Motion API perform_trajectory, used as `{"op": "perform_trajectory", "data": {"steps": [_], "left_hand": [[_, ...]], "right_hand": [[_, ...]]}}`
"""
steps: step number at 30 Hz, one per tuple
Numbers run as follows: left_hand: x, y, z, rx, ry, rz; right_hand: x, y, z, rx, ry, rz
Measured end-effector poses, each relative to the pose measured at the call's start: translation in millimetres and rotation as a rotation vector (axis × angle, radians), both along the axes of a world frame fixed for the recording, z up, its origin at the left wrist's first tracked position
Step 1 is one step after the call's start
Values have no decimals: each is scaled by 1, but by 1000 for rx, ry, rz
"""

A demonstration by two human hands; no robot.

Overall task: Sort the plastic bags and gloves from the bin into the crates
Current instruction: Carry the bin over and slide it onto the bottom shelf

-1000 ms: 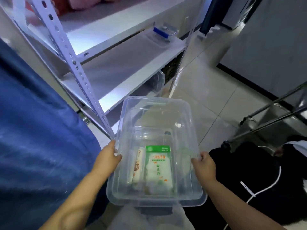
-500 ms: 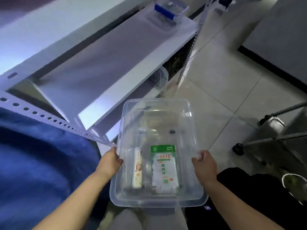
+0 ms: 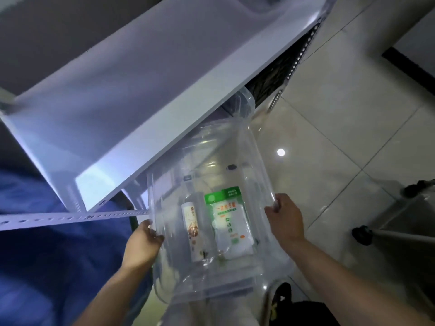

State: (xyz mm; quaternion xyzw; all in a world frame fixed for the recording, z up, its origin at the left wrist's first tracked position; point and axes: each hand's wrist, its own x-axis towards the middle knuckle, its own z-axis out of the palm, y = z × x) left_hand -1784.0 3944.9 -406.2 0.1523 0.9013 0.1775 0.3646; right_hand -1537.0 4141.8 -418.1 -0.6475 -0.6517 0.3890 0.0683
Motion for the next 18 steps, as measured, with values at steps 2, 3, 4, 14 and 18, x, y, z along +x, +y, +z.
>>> {"op": "perform_trajectory", "data": {"steps": [2,3,4,14,18], "left_hand": [[-9,2,-9,8,17,49],[-14,3,-15,16,32,63],[-19,5,-21,18,46,77],[-43,23,-81,136,175,301],[-42,27,-87,258,161,453]], "right_hand": [[-22,15,-13,6,14,55],[-34,23,-21,10,13,90],[-45,30,-28,15,6,126],[-129,83,-96,146,26,291],[-160,103,-109,199,76,369]]}}
